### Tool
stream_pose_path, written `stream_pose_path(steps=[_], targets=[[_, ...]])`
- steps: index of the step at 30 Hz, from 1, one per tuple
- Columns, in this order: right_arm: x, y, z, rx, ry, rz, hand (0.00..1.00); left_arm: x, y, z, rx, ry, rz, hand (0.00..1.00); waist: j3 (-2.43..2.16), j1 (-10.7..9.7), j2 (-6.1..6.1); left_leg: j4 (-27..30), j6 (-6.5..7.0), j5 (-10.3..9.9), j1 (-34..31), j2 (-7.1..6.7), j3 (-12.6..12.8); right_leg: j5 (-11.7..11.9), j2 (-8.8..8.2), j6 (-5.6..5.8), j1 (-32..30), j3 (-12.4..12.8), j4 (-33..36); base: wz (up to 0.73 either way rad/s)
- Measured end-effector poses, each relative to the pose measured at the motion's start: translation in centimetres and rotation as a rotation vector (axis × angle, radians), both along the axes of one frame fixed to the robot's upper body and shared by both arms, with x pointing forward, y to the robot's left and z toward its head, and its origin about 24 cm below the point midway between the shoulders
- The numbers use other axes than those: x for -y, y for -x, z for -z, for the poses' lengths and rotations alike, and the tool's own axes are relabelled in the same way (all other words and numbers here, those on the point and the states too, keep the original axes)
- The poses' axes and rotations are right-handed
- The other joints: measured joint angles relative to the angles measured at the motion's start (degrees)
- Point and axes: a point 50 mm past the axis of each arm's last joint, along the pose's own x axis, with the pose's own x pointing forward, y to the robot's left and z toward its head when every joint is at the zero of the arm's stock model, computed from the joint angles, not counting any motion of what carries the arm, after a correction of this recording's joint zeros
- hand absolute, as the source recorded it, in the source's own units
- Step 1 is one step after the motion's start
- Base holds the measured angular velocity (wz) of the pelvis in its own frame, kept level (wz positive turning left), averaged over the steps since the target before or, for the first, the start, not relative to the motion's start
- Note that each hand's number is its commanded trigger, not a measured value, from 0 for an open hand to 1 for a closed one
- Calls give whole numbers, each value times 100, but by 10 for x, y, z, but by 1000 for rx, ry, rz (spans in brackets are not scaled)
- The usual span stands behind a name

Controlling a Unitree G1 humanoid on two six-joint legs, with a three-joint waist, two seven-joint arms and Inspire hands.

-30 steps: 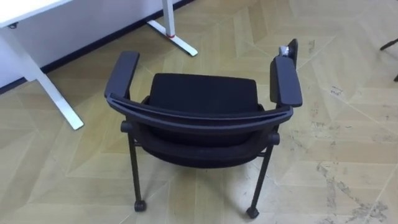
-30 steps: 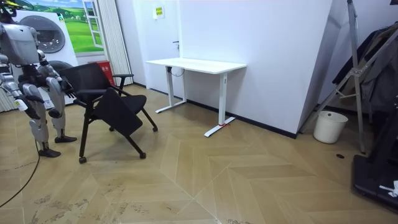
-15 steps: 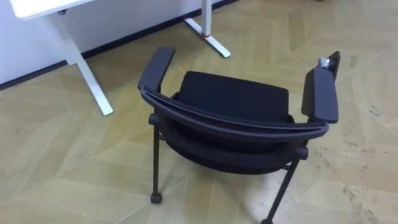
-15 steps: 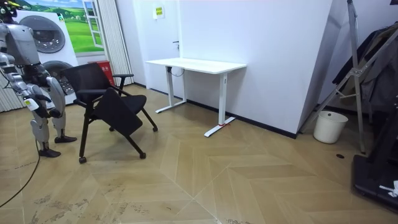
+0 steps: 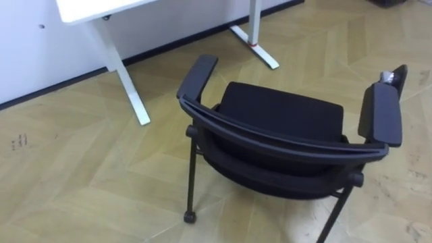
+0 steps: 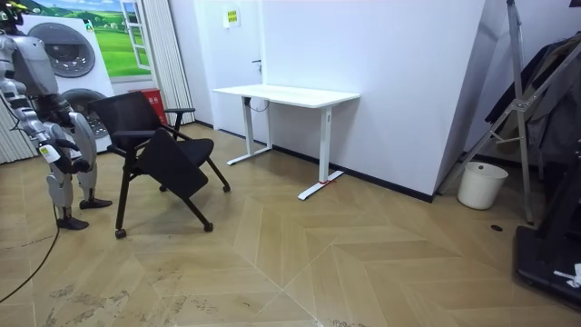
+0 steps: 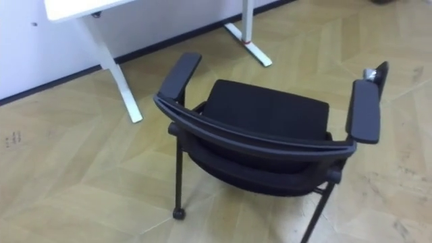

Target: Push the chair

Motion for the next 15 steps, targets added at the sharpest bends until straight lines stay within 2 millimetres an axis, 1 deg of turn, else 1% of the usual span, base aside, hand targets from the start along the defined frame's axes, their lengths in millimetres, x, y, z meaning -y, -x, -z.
stream_pose_path(steps=[2, 4, 5, 7, 8, 9, 10, 11, 13, 14, 15], targets=[[3, 0, -1, -2, 21, 11, 0, -13, -16, -10, 28, -102, -22, 0, 4, -12, 12, -5, 0, 0, 26, -2, -20, 0, 1, 0, 6, -2, -1, 2], [4, 2, -1, -10, 33, 19, 0, -22, -34, -21, 62, -190, -7, 0, 0, -15, -5, -25, 0, 0, 21, 0, -24, -3, 5, 5, 8, 11, 3, 0], [4, 2, -1, -11, 35, 19, 0, -24, -39, -24, 72, -220, 2, 0, -3, -16, -15, -28, 3, 2, 18, 0, -18, -4, 5, 6, 9, 11, 6, 0], [3, 3, -1, -21, 52, -9, 0, -31, -65, -43, 125, -360, 64, 0, -13, -11, -24, -13, 5, 3, 2, -1, -16, -3, 8, 5, 19, 26, 7, -2], [2, 4, 0, -24, 53, -15, 0, -34, -80, -56, 164, -441, 99, 0, -12, -5, -43, -18, 5, 3, 22, 1, -7, -3, 10, 5, 12, 46, 7, -3], [2, 4, 0, -24, 52, -18, 0, -34, -88, -64, 183, -488, 126, 0, -8, -10, -44, -20, 5, 3, 24, 3, -1, -3, 10, 5, 2, 44, 7, -4], [2, 4, 0, -24, 54, -22, 0, -34, -102, -77, 222, -569, 169, 0, -13, -13, -59, -27, 5, 2, 27, 2, -7, -3, 9, 4, 2, 23, 8, 0], [2, 4, 0, -25, 55, -26, 0, -34, -108, -83, 236, -608, 190, 0, -16, -16, -68, -29, 5, 2, 25, 1, -13, -2, 9, 4, 4, 22, 9, 0], [0, 3, 0, -20, 59, -30, 0, -33, -133, -108, 278, -775, 269, 0, -28, -16, -92, -36, 7, 4, 32, 9, 16, 0, 20, 1, 21, 79, 7, -5], [1, 4, 0, -16, 63, -31, 0, -29, -142, -121, 300, -855, 313, 0, -46, -40, -117, -33, 7, 4, 40, 8, 22, 1, 20, 1, 32, 84, 1, -4], [1, 4, -1, -15, 66, -30, 0, -27, -147, -127, 312, -894, 337, 0, -42, -55, -110, -33, 7, 3, 41, 6, 21, 1, 17, 1, 34, 79, -1, 0]])
